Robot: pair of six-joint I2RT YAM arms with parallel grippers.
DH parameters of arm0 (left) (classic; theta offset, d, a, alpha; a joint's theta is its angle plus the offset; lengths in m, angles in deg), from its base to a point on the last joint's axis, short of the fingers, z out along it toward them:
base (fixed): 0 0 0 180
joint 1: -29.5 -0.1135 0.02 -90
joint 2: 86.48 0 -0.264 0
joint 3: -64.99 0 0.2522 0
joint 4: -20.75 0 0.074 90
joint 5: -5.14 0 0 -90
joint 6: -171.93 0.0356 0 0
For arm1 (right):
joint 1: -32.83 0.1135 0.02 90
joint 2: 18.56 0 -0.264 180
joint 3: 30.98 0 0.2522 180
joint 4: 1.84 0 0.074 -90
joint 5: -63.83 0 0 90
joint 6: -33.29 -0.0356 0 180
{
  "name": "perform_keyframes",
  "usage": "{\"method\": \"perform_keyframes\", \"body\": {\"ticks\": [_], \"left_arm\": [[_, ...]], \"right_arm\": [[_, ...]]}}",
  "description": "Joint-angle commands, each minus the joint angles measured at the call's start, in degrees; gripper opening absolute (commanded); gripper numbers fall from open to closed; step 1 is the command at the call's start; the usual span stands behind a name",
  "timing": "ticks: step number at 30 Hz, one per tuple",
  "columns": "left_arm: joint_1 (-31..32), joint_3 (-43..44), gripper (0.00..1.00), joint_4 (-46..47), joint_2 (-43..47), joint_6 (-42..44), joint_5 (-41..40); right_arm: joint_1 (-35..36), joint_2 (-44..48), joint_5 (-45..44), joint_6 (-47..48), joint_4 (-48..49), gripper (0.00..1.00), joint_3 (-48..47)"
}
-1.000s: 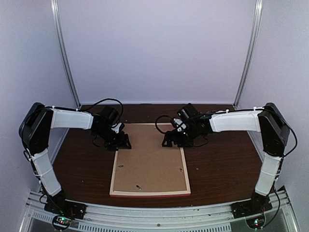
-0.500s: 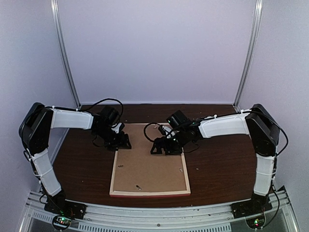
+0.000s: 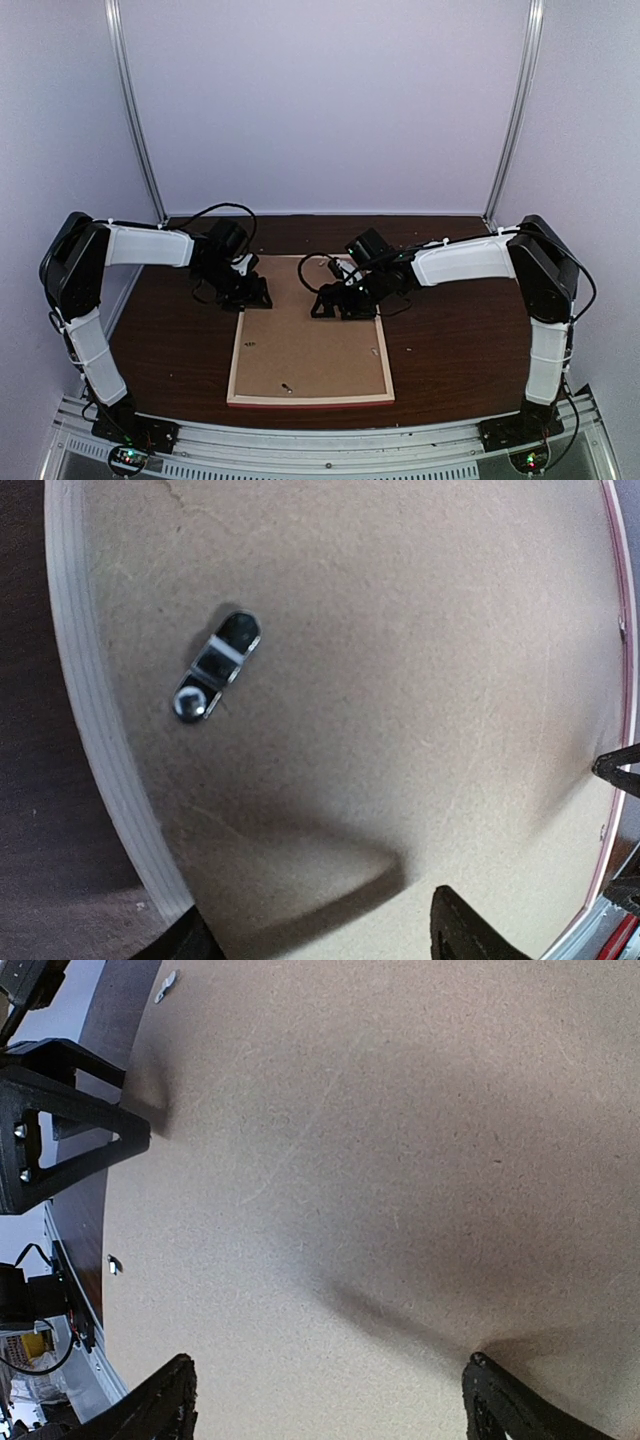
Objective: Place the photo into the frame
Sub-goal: Place the backboard on the frame body.
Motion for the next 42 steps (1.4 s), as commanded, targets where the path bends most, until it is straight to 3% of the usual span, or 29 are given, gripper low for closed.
{"method": "perform_keyframes", "body": {"ticks": [1, 18, 26, 33, 42], "left_arm": [[-0.2, 1.9, 0.68, -2.7, 1.5, 2.0, -3.5], [-0.2, 3.2, 0.70, -6.2, 5.9, 3.8, -8.2], [-0.2, 2.0, 0.73, -6.2, 10.9, 6.2, -11.2], [-0.4, 0.6, 0.96, -7.1, 14.5, 7.1, -13.1], [-1.5, -1.3, 0.98, -5.5, 13.2, 7.6, -7.1]], "right_arm": [[0.0, -1.1, -2.0, 0.0, -1.7, 0.91, 2.0], [0.0, -0.5, -2.5, -0.2, -1.3, 0.91, 3.5], [-0.1, 4.5, -3.3, 1.6, -3.3, 0.94, 1.6], [-0.2, 10.5, -11.4, 6.7, -10.9, 0.99, -1.0], [-1.8, 13.3, -20.5, 10.1, -18.0, 1.00, -0.7]]}}
